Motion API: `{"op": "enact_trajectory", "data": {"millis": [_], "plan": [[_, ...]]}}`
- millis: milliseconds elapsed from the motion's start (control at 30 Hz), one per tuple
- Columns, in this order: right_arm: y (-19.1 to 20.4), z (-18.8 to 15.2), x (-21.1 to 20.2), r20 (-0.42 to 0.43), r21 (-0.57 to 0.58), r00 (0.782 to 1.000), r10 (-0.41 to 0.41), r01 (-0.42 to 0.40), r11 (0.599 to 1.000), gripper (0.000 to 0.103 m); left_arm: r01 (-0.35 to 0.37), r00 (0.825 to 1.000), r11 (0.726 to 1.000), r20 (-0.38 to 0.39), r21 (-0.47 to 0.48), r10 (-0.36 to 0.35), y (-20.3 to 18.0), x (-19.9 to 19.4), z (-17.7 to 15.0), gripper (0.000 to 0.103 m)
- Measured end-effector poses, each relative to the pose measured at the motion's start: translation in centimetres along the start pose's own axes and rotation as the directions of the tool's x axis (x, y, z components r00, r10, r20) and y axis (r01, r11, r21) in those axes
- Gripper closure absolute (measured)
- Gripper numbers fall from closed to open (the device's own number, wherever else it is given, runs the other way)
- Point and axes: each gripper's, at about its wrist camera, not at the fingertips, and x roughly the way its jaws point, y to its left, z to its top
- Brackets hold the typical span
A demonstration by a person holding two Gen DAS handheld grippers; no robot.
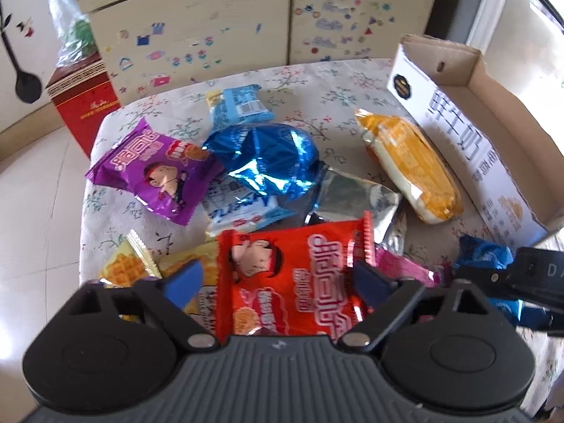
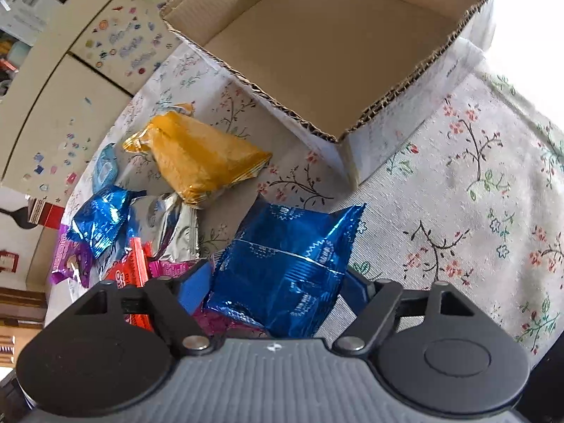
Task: Organize snacks
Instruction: 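Grasp the red cartoon-boy bag with the left tool while the right tool grasps the blue foil bag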
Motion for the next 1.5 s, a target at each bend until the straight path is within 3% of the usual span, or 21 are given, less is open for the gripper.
{"op": "enact_trajectory", "data": {"millis": [100, 167, 367, 533, 600, 667, 767, 900, 1033, 1267, 1500], "plan": [[0.0, -0.2, -0.4, -0.009, -0.031, 1.0, 0.029, -0.029, 0.999, 0.028, 0.007, 1.0, 1.0, 0.01, 0.02, -0.008, -0.2, -0.4, -0.2, 0.028], [0.2, -0.5, -0.4, -0.023, -0.058, 0.999, 0.041, -0.042, 0.997, 0.029, 0.019, 1.0, 0.999, 0.015, 0.028, -0.02, -0.2, -0.7, -0.3, 0.042], [1.4, -2.0, -0.5, -0.059, -0.167, 0.996, 0.073, -0.082, 0.982, 0.03, 0.039, 0.999, 0.999, 0.021, 0.025, -0.04, 0.6, -1.5, -0.8, 0.053], [2.5, -2.9, -1.0, -0.07, -0.261, 0.993, 0.098, -0.113, 0.959, 0.03, 0.043, 0.998, 0.999, 0.035, 0.0, -0.043, 2.3, -2.3, -0.9, 0.053], [2.8, -3.1, -1.1, -0.065, -0.281, 0.993, 0.097, -0.111, 0.953, 0.03, 0.046, 0.999, 0.999, 0.029, -0.017, -0.045, 2.8, -2.1, -1.0, 0.043], [2.9, -3.0, -1.0, -0.065, -0.28, 0.993, 0.095, -0.11, 0.954, 0.03, 0.049, 0.999, 0.999, 0.022, -0.023, -0.049, 3.1, -1.7, -1.1, 0.021], [3.1, -3.0, -1.0, -0.066, -0.279, 0.993, 0.095, -0.11, 0.954, 0.03, 0.033, 0.999, 0.999, 0.015, -0.011, -0.032, 2.7, -1.0, -1.1, 0.015], [3.1, -3.1, -1.2, -0.061, -0.293, 0.994, 0.093, -0.107, 0.95, 0.03, 0.064, 0.998, 0.998, -0.011, -0.016, -0.064, 2.0, -0.3, -1.1, 0.005], [3.1, -3.0, -1.0, -0.061, -0.294, 0.994, 0.092, -0.106, 0.95, 0.03, 0.013, 1.0, 0.998, 0.006, 0.056, -0.013, 0.8, 0.1, -1.6, 0.007], [3.0, -3.0, -1.1, -0.058, -0.292, 0.994, 0.089, -0.102, 0.951, 0.03, 0.086, 0.996, 0.993, 0.009, 0.078, -0.087, 1.0, -0.4, -2.1, 0.034], [3.3, -3.1, -1.4, -0.047, -0.315, 0.994, 0.095, -0.105, 0.943, 0.03, 0.094, 0.995, 0.994, 0.026, 0.055, -0.095, 1.8, -1.4, -2.6, 0.036]]}}
